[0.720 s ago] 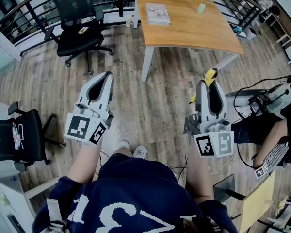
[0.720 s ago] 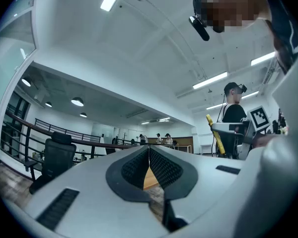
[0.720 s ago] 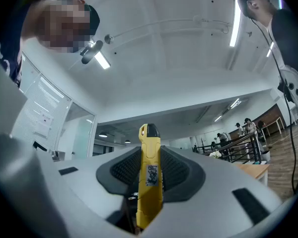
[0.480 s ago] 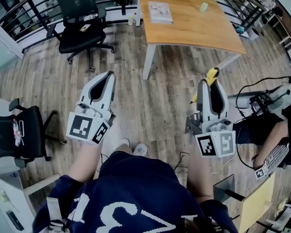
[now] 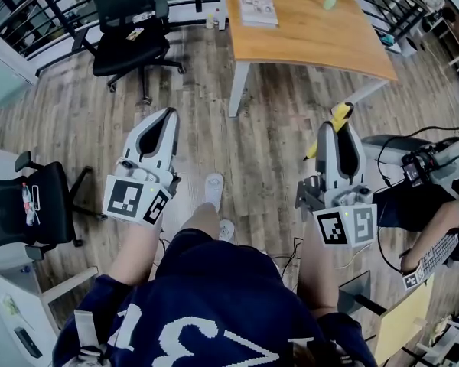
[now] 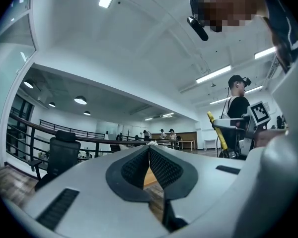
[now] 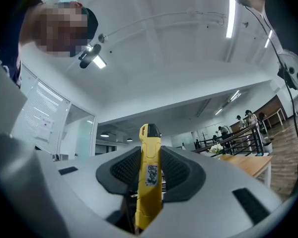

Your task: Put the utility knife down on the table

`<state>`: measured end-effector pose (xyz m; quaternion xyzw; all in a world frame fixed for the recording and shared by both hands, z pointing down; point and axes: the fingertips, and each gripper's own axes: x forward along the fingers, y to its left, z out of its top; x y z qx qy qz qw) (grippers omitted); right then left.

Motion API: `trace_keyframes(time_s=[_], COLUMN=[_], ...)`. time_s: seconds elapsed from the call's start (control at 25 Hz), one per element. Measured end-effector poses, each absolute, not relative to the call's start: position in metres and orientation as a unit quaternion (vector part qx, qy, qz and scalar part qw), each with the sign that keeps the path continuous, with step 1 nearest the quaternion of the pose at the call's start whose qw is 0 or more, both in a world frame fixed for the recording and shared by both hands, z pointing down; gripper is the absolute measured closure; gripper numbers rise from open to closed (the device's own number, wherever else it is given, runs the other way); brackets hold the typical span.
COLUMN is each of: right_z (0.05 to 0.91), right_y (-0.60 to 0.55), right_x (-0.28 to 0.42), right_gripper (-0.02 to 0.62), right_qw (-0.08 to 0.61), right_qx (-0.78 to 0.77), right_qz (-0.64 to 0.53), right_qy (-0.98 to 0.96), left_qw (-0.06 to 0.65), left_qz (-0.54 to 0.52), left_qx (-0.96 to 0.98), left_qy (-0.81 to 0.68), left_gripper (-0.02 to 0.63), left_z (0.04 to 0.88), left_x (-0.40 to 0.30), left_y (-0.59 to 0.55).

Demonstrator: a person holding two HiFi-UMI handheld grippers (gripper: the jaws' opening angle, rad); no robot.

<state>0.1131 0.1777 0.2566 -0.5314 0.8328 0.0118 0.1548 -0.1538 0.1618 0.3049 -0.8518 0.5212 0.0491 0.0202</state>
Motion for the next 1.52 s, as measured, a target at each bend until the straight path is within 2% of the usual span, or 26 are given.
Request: trace_keyframes(time_s=[0.72, 1.16, 1.52], right_z=[0.226, 0.23, 0.227], right_y=[-0.031, -0.113, -0.228], right_x=[0.112, 0.123, 0.144], right_gripper=[0.457, 0.459, 0.457], right_qw=[0.159, 0.161, 0.166], right_qx=[-0.541, -0.537, -0.487], right_qz=[0.036, 0.022, 0.02], right_qy=[0.825, 0.828, 0.857], left_qw=[0.038, 0.027, 0.029], left_qz=[0.067, 0.06, 0.061], left_qx=[-0.873, -0.872, -0.842], left_qy=[0.482, 0.486, 0.535], left_gripper=[0.591, 0.591, 0.59], left_z=[0.28, 0.287, 0.289], left_x=[-0.138, -0.128, -0.11], left_y=[-0.071, -0.152, -0.239])
